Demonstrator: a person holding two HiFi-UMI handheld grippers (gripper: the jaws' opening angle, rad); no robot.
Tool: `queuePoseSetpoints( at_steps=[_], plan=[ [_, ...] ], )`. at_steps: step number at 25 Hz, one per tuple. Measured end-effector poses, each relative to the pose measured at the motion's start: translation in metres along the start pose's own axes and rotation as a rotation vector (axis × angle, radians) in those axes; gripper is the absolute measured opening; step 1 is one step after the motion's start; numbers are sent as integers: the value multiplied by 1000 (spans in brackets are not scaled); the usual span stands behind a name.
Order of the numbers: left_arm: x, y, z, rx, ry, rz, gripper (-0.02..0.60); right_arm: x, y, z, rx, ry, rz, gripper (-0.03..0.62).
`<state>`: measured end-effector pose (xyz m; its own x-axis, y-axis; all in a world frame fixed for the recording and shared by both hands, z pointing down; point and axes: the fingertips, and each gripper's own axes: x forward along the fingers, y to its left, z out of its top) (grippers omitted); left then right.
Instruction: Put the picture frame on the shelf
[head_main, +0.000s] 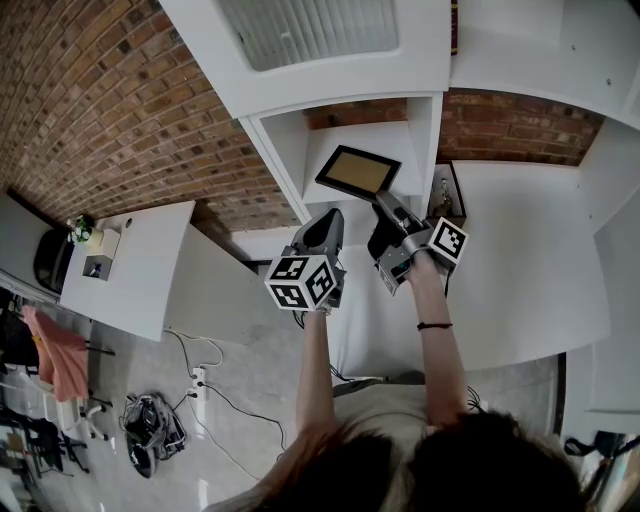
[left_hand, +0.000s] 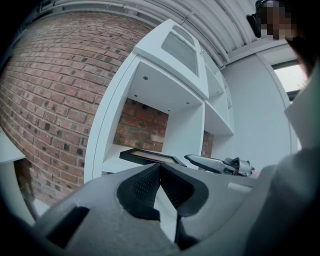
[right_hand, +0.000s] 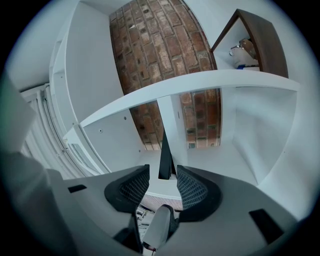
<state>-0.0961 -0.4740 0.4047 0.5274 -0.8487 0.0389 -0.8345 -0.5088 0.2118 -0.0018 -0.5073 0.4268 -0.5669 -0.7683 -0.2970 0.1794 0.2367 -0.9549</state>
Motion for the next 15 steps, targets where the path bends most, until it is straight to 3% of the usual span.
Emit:
queuePoseSetpoints(
  at_steps=[15],
  plan=[
    [-21, -14, -6, 2, 2, -1, 11, -24, -1, -19, -8, 3, -23, 135]
  ],
)
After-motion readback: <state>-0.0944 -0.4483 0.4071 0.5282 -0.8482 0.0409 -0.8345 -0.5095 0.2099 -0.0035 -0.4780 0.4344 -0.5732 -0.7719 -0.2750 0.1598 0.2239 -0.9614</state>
